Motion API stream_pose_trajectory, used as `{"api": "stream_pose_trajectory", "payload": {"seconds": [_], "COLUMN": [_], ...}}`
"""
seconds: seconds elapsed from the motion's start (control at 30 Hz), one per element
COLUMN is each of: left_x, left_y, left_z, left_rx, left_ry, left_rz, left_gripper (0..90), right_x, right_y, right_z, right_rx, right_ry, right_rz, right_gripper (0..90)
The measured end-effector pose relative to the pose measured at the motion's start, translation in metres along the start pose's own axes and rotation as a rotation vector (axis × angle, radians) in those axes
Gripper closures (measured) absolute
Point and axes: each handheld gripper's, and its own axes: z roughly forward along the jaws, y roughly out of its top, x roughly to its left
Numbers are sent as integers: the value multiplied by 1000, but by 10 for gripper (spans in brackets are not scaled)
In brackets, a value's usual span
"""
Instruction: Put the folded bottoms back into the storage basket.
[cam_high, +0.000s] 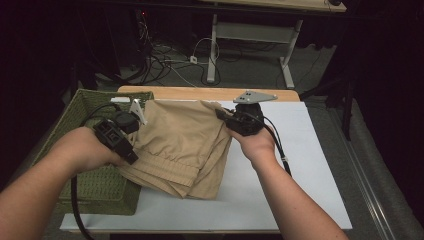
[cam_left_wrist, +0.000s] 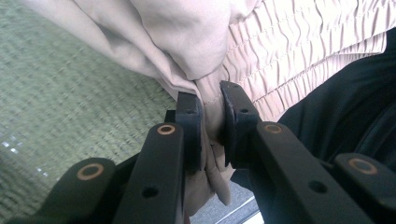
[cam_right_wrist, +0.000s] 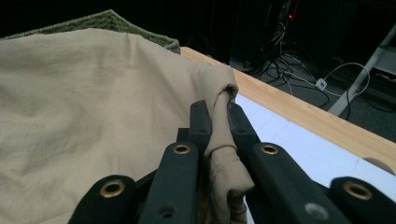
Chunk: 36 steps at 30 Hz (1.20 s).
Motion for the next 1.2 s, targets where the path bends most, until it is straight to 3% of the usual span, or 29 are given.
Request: {"api": "stream_pose_trajectory", "payload": {"seconds": [0.57, 1.2], "left_x": [42, 110], "left_y": [-38, -107], "left_z": [-10, 0], "left_rx": [-32, -66], "left_ry": [-3, 36], "left_rz": [-59, -213], "left_gripper": [776, 776], "right_x": [28, 81], "right_y": [29, 58], "right_z": [40, 117], "right_rx": [-4, 23], "right_ry": [40, 128], "right_rz": [-15, -38], "right_gripper": [857, 856]}}
